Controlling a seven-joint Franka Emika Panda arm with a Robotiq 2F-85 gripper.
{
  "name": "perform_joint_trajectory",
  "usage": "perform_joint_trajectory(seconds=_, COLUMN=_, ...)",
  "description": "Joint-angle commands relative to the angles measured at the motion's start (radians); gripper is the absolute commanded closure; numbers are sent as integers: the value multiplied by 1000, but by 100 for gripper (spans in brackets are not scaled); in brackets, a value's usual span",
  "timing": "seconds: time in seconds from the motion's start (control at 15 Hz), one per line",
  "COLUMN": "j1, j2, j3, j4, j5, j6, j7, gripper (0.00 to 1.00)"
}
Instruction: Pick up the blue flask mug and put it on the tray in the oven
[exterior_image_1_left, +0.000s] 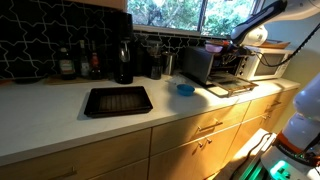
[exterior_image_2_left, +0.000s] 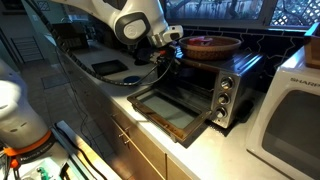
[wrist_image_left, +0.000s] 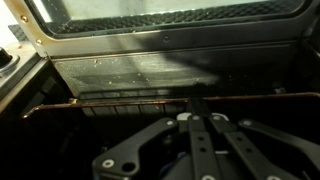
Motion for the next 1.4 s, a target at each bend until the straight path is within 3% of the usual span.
perform_joint_trajectory(seconds=0.0, j1=-12, j2=-16, j3=10, j4=-33, j5=-3, j6=47, j7=17, gripper=100)
perform_joint_trajectory(seconds=0.33, j1=-8, j2=-26, j3=7, j4=-59, j5=6, j6=96, j7=-2, gripper=100)
perform_joint_trajectory(seconds=0.87, j1=-12, j2=-88, j3=-2, j4=-70, j5=-21, j6=37, j7=-70, gripper=100)
perform_joint_trajectory(seconds=1.07, j1=-5, j2=-118, j3=-11, j4=-68, j5=-22, j6=-30, j7=-135, gripper=100)
perform_joint_trajectory(seconds=1.33, j1=-9, j2=-172, j3=-18, j4=-50, j5=-46, j6=-204, j7=-217, gripper=100)
